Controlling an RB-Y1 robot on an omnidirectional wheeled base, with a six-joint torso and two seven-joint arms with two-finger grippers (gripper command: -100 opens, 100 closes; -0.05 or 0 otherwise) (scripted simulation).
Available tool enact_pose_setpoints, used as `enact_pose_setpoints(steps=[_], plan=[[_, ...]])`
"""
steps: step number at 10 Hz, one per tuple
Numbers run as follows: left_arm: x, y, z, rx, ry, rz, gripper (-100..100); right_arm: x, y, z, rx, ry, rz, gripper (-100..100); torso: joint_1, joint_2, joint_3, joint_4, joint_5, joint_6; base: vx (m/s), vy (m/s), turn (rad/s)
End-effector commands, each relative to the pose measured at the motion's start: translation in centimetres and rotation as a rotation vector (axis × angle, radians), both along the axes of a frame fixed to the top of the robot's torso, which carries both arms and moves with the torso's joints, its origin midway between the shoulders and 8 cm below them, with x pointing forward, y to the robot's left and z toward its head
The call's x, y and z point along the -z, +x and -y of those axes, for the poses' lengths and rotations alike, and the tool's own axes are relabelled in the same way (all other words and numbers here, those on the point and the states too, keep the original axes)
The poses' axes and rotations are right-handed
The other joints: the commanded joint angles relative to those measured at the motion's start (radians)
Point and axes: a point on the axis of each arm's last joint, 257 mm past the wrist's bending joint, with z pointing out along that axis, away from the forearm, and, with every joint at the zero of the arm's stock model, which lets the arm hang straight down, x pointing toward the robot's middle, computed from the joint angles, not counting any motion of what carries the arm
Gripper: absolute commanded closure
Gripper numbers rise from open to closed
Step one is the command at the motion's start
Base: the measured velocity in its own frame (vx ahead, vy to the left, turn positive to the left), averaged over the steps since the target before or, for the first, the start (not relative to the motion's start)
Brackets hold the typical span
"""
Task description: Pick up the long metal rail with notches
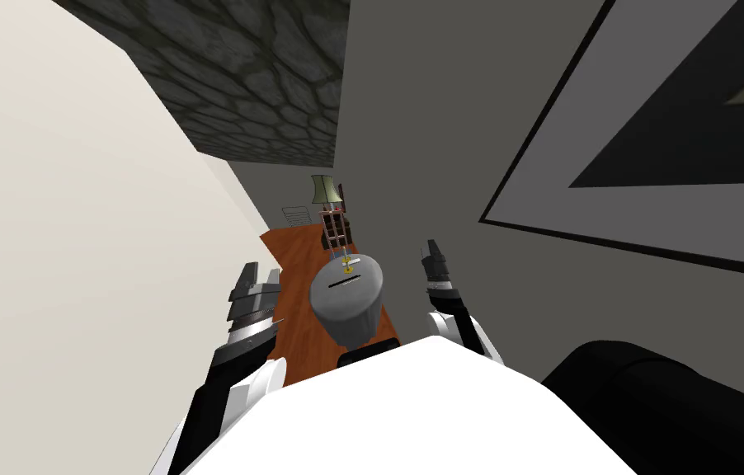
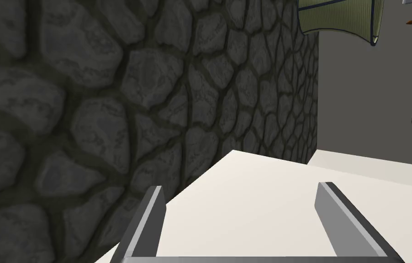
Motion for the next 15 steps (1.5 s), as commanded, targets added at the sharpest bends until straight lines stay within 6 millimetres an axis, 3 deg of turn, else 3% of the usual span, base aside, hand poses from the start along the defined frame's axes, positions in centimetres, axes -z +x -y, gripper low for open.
enact_pose_setpoints(steps=[1,4,7,8,9,10,11,12,15], plan=[[1.3,0.7,-0.6,0.008,0.007,-0.047,-100,0.0,0.0,0.0,0.0,0.0,0.0,0,0.0,0.0,0.0,0.0,0.0,0.0,-0.027,0.02,-0.15],[4.3,2.2,-2.5,0.004,-0.005,-0.15,-100,0.0,0.0,0.0,0.0,0.0,0.0,0,0.005,0.004,0.002,0.001,0.001,0.0,-0.056,0.067,-0.22],[8.4,3.6,-5.8,-0.021,-0.048,-0.276,-100,0.0,0.0,0.0,0.0,0.0,0.0,0,0.006,0.005,0.003,0.001,0.001,0.0,-0.07,0.076,-0.277],[8.8,3.7,-5.9,-0.023,-0.051,-0.291,-100,0.0,0.0,0.0,0.0,0.0,0.0,0,0.006,0.004,0.003,0.001,0.001,0.001,-0.043,0.065,-0.133],[10.4,4.1,-7.3,-0.037,-0.074,-0.341,-100,0.0,0.0,0.0,0.0,0.0,0.0,0,0.006,0.003,0.002,0.001,0.001,0.0,-0.034,0.054,-0.207],[10.5,4.1,-7.4,-0.038,-0.075,-0.343,-100,0.0,0.0,0.0,0.0,0.0,0.0,0,0.005,0.002,0.001,0.0,0.001,0.0,-0.029,0.038,-0.107],[12.1,4.3,-8.9,-0.054,-0.1,-0.392,-100,0.0,0.0,0.0,0.0,0.0,0.0,0,0.004,0.001,0.001,0.0,0.001,0.0,-0.041,0.035,-0.241],[12.3,4.4,-8.9,-0.055,-0.102,-0.397,-100,0.0,0.0,0.0,0.0,0.0,0.0,0,0.004,0.002,0.001,0.0,0.001,0.0,-0.037,0.038,-0.132],[15.8,4.6,-12.4,-0.096,-0.165,-0.495,-100,0.0,0.0,0.0,0.0,0.0,0.0,0,0.004,0.001,0.001,0.0,0.001,-0.001,-0.044,0.043,-0.215]])
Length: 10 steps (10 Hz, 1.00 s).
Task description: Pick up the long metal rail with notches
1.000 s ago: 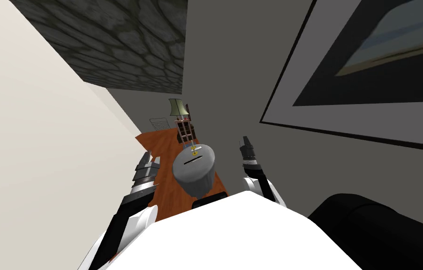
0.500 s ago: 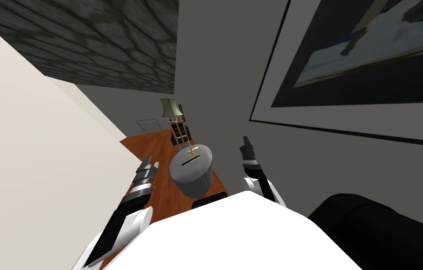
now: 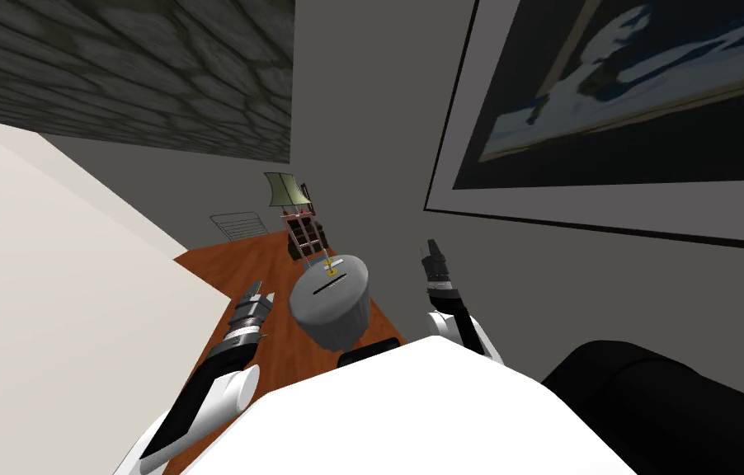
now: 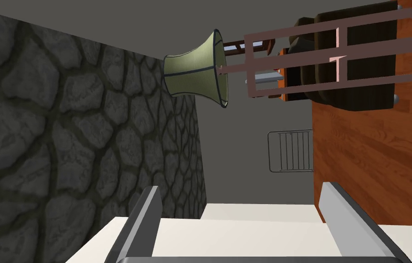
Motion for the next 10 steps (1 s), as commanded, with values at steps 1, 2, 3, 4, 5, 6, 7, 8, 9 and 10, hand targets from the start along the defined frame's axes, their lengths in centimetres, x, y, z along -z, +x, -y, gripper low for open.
enact_pose_setpoints(steps=[1,2,3,4,5,6,7,8,9,10], plan=[[1.3,-0.2,-0.9,-0.015,-0.02,-0.04,-100,0.0,0.0,0.0,0.0,0.0,0.0,0,0.0,0.0,0.0,0.0,0.0,0.0,-0.03,0.046,-0.136],[3.0,-0.3,-2.7,-0.044,-0.053,-0.087,-100,0.0,0.0,0.0,0.0,0.0,0.0,0,0.0,-0.001,0.0,0.0,0.0,-0.001,-0.034,0.048,-0.26],[3.3,-0.3,-2.7,-0.046,-0.056,-0.097,-100,0.0,0.0,0.0,0.0,0.0,0.0,0,0.0,-0.001,0.0,0.0,0.0,0.0,-0.035,0.039,-0.15],[4.9,-0.5,-4.5,-0.076,-0.092,-0.142,-100,0.0,0.0,0.0,0.0,0.0,0.0,0,0.0,-0.001,0.0,0.0,0.0,-0.001,-0.037,0.034,-0.282],[6.4,-0.8,-6.4,-0.108,-0.129,-0.179,-100,0.0,0.0,0.0,0.0,0.0,0.0,0,0.0,-0.001,-0.001,0.0,0.0,0.0,-0.057,0.053,-0.49],[7.4,-1.0,-6.6,-0.115,-0.138,-0.207,-100,0.0,0.0,0.0,0.0,0.0,0.0,0,0.001,0.0,0.0,0.0,0.0,0.0,-0.052,0.05,-0.147],[7.4,-1.0,-6.6,-0.115,-0.139,-0.208,-100,0.0,0.0,0.0,0.0,0.0,0.0,0,0.001,0.0,0.0,0.0,0.0,-0.001,-0.025,0.022,0.066],[9.1,-1.5,-8.5,-0.151,-0.18,-0.248,-100,0.0,0.0,0.0,0.0,0.0,0.0,0,-0.001,-0.001,-0.001,0.0,0.0,-0.001,-0.03,0.018,-0.211],[9.5,-1.5,-8.5,-0.154,-0.185,-0.263,-100,0.0,0.0,0.0,0.0,0.0,0.0,0,-0.001,-0.002,-0.001,0.0,0.0,0.0,-0.028,0.023,-0.212],[11.2,-2.2,-10.4,-0.192,-0.23,-0.303,-100,0.0,0.0,0.0,0.0,0.0,0.0,0,-0.001,-0.002,-0.001,0.0,0.0,-0.001,-0.04,0.025,-0.305]])
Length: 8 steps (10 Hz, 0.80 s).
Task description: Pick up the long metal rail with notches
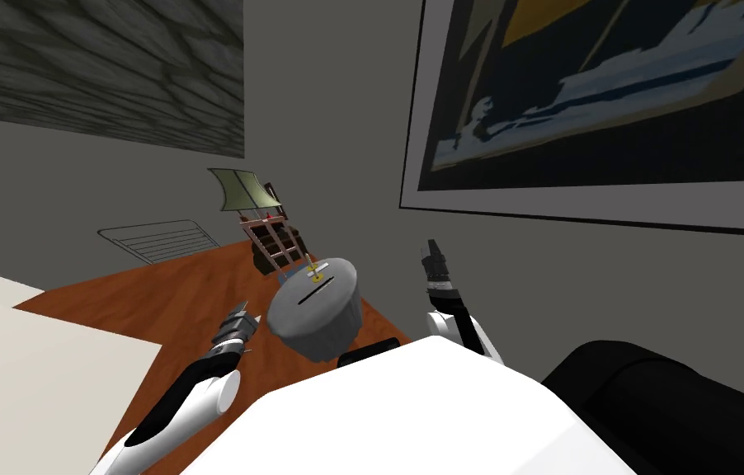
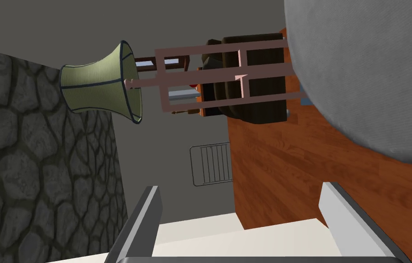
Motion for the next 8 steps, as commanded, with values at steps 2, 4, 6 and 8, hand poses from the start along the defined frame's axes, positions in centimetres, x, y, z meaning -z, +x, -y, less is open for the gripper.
enact_pose_setpoints(steps=[2,4,6,8], plan=[[2.7,-1.4,-2.7,-0.064,-0.071,-0.065,-100,0.0,0.0,0.0,0.0,0.0,0.0,0,0.0,0.0,0.0,0.0,0.0,-0.001,-0.031,0.025,-0.225],[4.6,-2.3,-4.4,-0.109,-0.122,-0.111,-100,0.0,0.0,0.0,0.0,0.0,0.0,0,0.0,-0.001,0.0,0.0,0.0,-0.001,-0.027,0.024,-0.21],[5.3,-2.6,-4.3,-0.114,-0.133,-0.137,-100,0.0,0.0,0.0,0.0,0.0,0.0,0,0.0,-0.001,0.0,0.0,0.0,-0.001,-0.016,0.014,-0.095],[7.2,-3.7,-5.9,-0.161,-0.188,-0.184,-100,0.0,0.0,0.0,0.0,0.0,0.0,0,-0.001,-0.002,-0.001,0.0,0.0,0.0,-0.014,0.009,-0.231]])
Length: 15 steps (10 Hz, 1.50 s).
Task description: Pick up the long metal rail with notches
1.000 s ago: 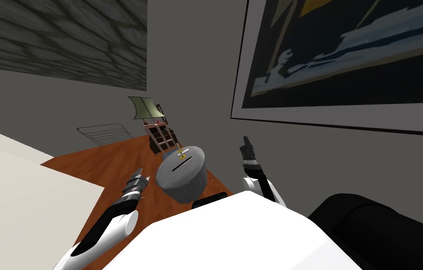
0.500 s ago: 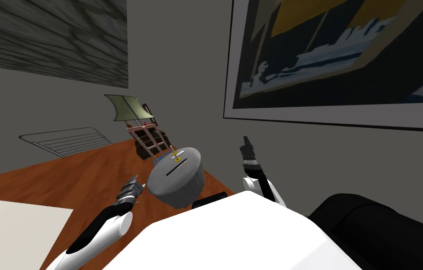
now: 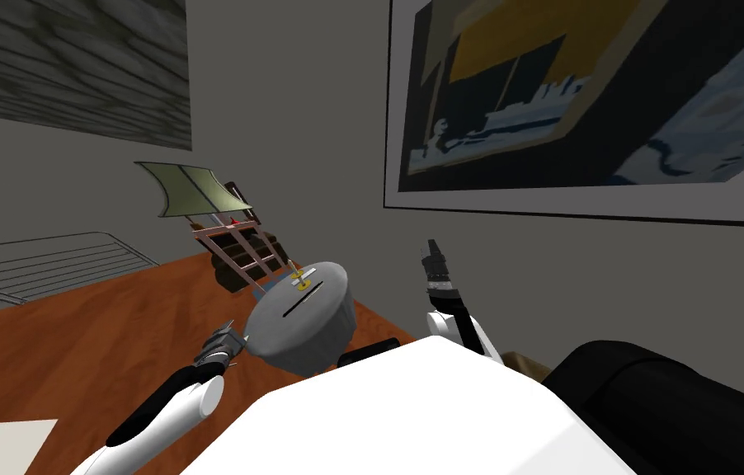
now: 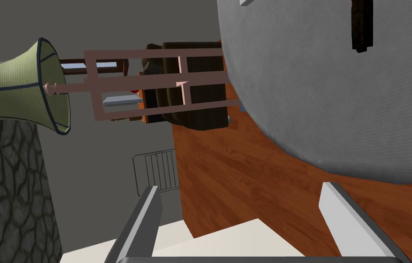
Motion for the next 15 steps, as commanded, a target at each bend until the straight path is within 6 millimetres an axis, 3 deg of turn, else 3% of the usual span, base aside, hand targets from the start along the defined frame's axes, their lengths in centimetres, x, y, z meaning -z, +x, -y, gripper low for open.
enact_pose_setpoints(steps=[1,3,4,10,15], plan=[[1.7,-1.2,-1.4,-0.053,-0.054,-0.037,-100,0.0,0.0,0.0,0.0,0.0,0.0,0,0.0,0.0,0.0,0.0,0.0,0.0,-0.016,0.015,-0.287],[2.2,-1.5,-1.3,-0.056,-0.066,-0.058,-100,0.0,0.0,0.0,0.0,0.0,0.0,0,0.0,0.0,0.0,0.0,0.0,0.0,-0.011,0.013,-0.062],[3.7,-2.6,-2.6,-0.103,-0.115,-0.09,-100,0.0,0.0,0.0,0.0,0.0,0.0,0,0.0,0.0,0.0,0.0,0.0,-0.001,-0.008,0.001,-0.294],[7.8,-5.8,-5.4,-0.242,-0.274,-0.19,-100,0.0,0.0,0.0,0.0,0.0,0.0,0,0.0,-0.001,-0.001,0.0,0.0,0.0,0.001,0.011,-0.211],[10.8,-8.5,-6.2,-0.339,-0.394,-0.274,-100,0.0,0.0,0.0,0.0,0.0,0.0,0,0.0,-0.003,-0.002,-0.001,0.0,0.0,0.017,0.012,-0.179]])
